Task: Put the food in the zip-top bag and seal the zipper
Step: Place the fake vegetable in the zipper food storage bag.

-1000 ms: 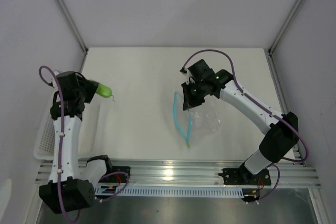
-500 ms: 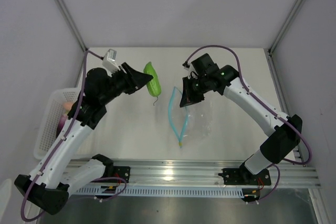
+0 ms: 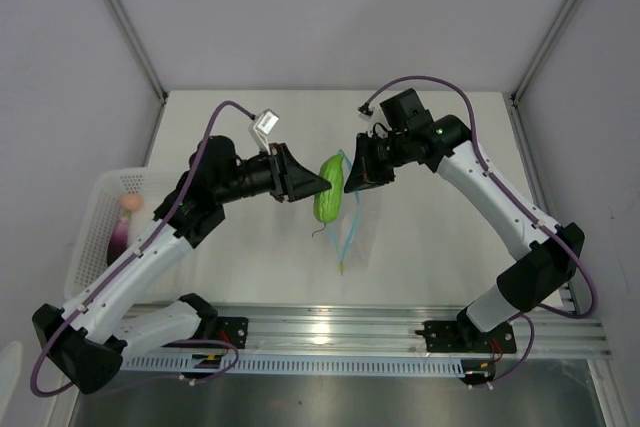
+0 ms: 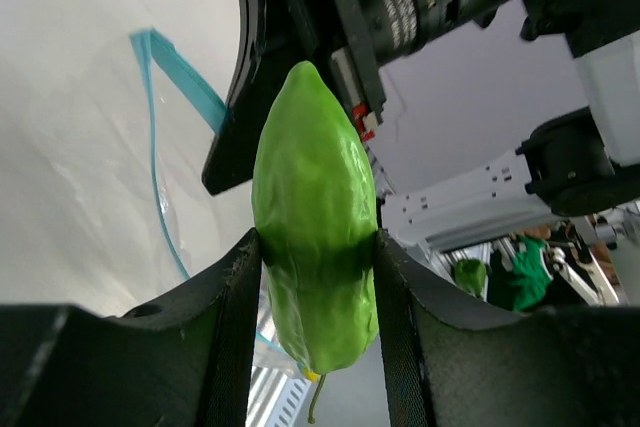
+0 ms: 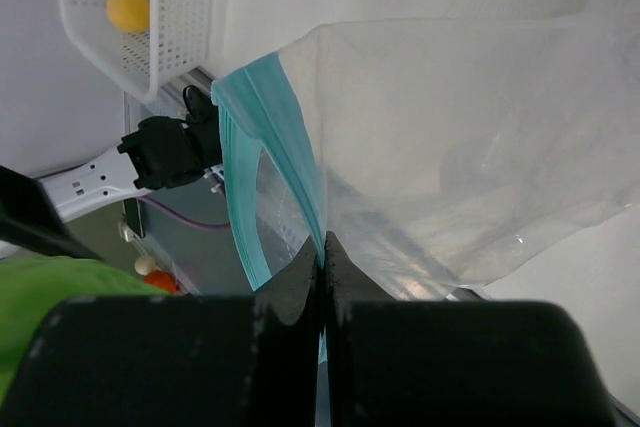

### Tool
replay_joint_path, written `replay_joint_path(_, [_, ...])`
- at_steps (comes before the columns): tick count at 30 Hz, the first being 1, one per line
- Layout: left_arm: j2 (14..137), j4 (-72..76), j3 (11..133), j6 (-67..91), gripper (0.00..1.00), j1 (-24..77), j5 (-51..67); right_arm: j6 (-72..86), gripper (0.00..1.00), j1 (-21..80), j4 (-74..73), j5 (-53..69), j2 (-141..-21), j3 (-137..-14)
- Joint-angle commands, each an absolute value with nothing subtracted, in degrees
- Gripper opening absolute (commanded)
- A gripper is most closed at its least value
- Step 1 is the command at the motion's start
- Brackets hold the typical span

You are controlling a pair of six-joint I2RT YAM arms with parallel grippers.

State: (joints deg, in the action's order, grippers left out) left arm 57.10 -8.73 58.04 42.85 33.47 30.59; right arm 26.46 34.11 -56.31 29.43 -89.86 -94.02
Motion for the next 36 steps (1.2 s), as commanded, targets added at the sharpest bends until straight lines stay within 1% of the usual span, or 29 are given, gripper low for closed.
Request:
replay_joint_path(1, [59.1,-10.8,59.4,41.0,0.01,35.5,36.5,24.9,0.0,33.9,-56.2,30.7,-86.6,-94.7])
replay_joint_path(4, [60.9,-15.3,61.0,41.3,0.01,36.7,35.5,25.0,0.0,34.0,-54.6,30.9,-85.9,-93.3])
replay_joint_path(7, [62.0,-21.9,62.0,44.6,0.01,36.7,31.7,25.3,0.0,33.9,-53.2,30.3,-85.0,-92.5])
replay_joint_path(13, [64.5,-26.5,62.8,50.8,0.01,36.7,30.2,25.6,0.0,34.3,-51.7,29.5,-83.7,-91.8])
replay_joint_path(18, [67.1,-35.1,67.2,51.6,0.01,36.7,24.7,26.3,0.0,35.7,-51.2,29.4,-83.4,-91.9])
replay_joint_path(23, [68.5,-36.2,70.4,51.6,0.01,36.6,20.4,27.3,0.0,36.5,-50.5,32.3,-83.8,-91.4])
replay_joint_path(29, [70.1,-36.4,72.9,47.2,0.01,36.7,17.1,28.6,0.0,35.9,-50.3,36.8,-84.8,-91.4])
replay_joint_path(36, [72.1,-34.0,73.1,43.7,0.01,38.6,18.5,30.2,0.0,34.1,-48.5,41.0,-85.4,-90.7])
